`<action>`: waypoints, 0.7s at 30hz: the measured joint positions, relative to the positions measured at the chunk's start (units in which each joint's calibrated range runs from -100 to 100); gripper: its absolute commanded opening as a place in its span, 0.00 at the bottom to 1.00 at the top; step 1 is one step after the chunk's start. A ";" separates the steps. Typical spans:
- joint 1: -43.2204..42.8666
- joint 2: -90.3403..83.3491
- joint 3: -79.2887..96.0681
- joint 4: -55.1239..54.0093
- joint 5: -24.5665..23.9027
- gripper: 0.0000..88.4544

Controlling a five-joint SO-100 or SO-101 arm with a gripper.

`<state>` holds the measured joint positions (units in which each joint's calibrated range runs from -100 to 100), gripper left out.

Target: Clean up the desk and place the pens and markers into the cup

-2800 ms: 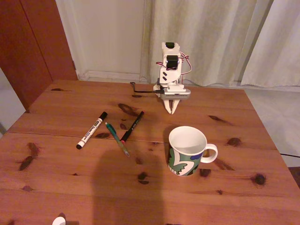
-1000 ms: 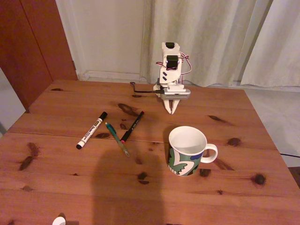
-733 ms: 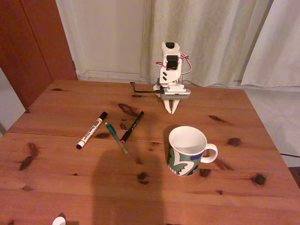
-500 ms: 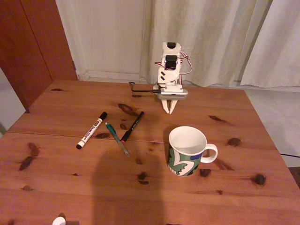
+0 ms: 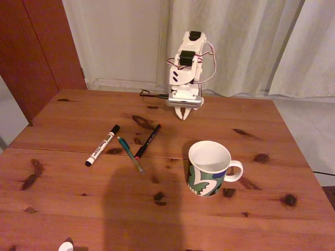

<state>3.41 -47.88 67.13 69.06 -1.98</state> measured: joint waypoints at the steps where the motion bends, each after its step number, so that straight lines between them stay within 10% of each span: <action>1: 0.37 3.47 -2.80 0.00 0.00 0.01; 21: 9.17 61.69 -70.74 21.07 0.15 0.01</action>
<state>12.58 13.81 -3.61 90.13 -1.83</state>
